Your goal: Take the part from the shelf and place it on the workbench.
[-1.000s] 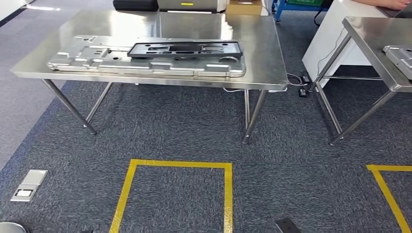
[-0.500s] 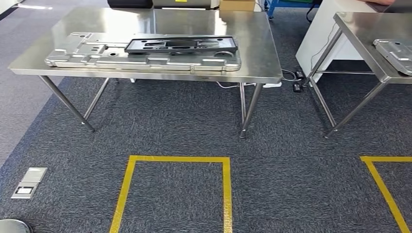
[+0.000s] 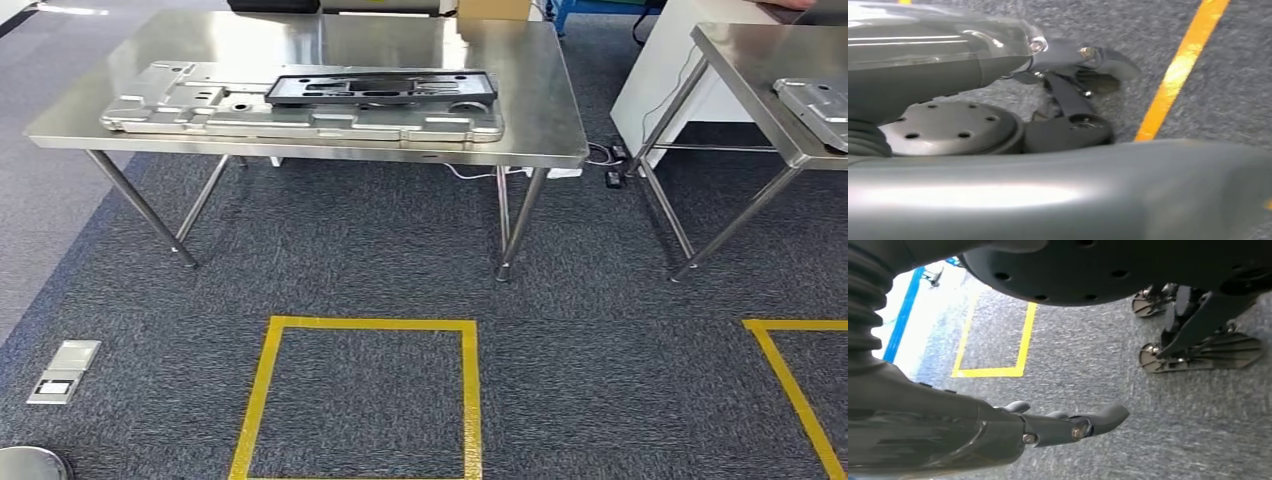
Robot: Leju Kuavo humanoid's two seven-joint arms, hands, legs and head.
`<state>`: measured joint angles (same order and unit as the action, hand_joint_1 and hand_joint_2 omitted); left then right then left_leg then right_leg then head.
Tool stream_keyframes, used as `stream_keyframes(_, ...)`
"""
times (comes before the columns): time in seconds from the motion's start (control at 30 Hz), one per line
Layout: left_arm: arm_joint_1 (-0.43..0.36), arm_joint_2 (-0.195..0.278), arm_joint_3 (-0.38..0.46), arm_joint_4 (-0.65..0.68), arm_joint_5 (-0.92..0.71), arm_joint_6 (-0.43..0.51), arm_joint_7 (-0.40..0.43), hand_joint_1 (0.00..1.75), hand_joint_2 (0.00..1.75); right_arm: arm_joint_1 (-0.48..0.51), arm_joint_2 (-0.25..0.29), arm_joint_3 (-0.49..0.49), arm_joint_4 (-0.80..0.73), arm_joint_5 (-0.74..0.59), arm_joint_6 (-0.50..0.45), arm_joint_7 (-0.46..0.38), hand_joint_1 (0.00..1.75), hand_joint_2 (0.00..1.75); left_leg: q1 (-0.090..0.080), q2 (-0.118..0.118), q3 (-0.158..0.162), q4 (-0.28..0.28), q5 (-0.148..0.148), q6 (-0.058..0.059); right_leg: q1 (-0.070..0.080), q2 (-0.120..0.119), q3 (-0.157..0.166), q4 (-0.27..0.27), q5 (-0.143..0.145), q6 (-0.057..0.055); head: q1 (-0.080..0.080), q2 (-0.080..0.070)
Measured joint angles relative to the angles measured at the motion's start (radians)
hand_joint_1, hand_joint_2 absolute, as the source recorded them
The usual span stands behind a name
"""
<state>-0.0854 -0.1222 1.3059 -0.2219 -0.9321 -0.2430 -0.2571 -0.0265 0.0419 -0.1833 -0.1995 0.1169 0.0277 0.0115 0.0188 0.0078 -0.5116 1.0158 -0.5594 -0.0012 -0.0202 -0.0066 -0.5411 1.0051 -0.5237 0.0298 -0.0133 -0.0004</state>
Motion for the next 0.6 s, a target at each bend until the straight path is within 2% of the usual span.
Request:
stream_keyframes(0.07,0.003,0.0,-0.001,0.0,0.009,0.001,0.005,0.0,1.75,0.0,-0.002,-0.001,0.0,0.002,0.006,-0.009,0.0,1.75,-0.001,0.002,-0.005,-0.001,0.005,0.013,-0.003,0.0,-0.004,0.007,-0.009,0.009,0.0,0.0)
stream_keyframes(0.1,0.004,0.0,-0.008,-0.001,0.017,0.002,0.009,0.0,1.75,0.001,-0.004,-0.001,0.0,0.002,0.008,-0.012,0.0,1.75,-0.001,0.002,-0.006,-0.002,0.006,0.018,-0.003,0.001,-0.004,0.011,-0.018,0.001,0.0,0.0)
stream_keyframes(0.17,0.008,0.001,-0.04,-0.001,0.047,0.008,0.018,0.0,1.75,0.006,-0.007,0.0,-0.001,0.001,0.013,-0.015,0.0,1.75,-0.008,0.002,-0.007,-0.002,0.004,0.021,-0.001,0.002,-0.003,0.011,-0.016,-0.032,0.001,0.0)
stream_keyframes(0.2,0.012,0.002,-0.062,-0.002,0.066,0.014,0.024,0.0,1.75,0.009,-0.008,0.001,-0.002,-0.001,0.014,-0.016,0.0,1.75,-0.011,0.002,-0.007,-0.001,0.004,0.022,-0.001,0.003,-0.001,0.003,-0.007,-0.044,0.001,0.0)
stream_keyframes(0.23,0.016,0.003,-0.085,-0.004,0.087,0.019,0.029,0.0,1.75,0.011,-0.009,0.002,-0.003,-0.004,0.015,-0.017,0.0,1.75,-0.014,0.002,-0.007,0.0,0.004,0.023,-0.002,0.004,0.0,-0.001,0.002,-0.043,0.002,0.0)
stream_keyframes(0.3,0.025,0.006,-0.133,-0.009,0.129,0.031,0.041,0.0,1.75,0.019,-0.01,0.004,-0.006,-0.009,0.015,-0.018,0.0,1.75,-0.015,0.002,-0.008,0.001,0.004,0.025,-0.004,0.005,0.001,-0.005,0.004,-0.026,0.002,0.0)
stream_keyframes(0.4,0.039,0.013,-0.215,-0.018,0.193,0.048,0.058,0.0,1.75,0.032,-0.011,0.009,-0.014,-0.016,0.014,-0.018,0.0,1.75,-0.016,0.002,-0.008,0.002,0.004,0.026,-0.005,0.005,0.001,-0.007,0.006,-0.013,0.002,0.0)
stream_keyframes(0.5,0.054,0.02,-0.3,-0.029,0.256,0.065,0.074,0.0,1.75,0.042,-0.012,0.018,-0.025,-0.025,0.014,-0.018,0.0,1.75,-0.017,0.002,-0.009,0.003,0.004,0.026,-0.007,0.005,0.001,-0.007,0.005,0.005,0.002,0.0)
stream_keyframes(0.6,0.067,0.028,-0.375,-0.039,0.31,0.08,0.088,0.0,1.75,0.051,-0.013,0.03,-0.035,-0.031,0.012,-0.018,0.0,1.75,-0.016,0.002,-0.009,0.003,0.004,0.026,-0.007,0.005,0.0,-0.007,0.004,0.01,0.002,0.0)
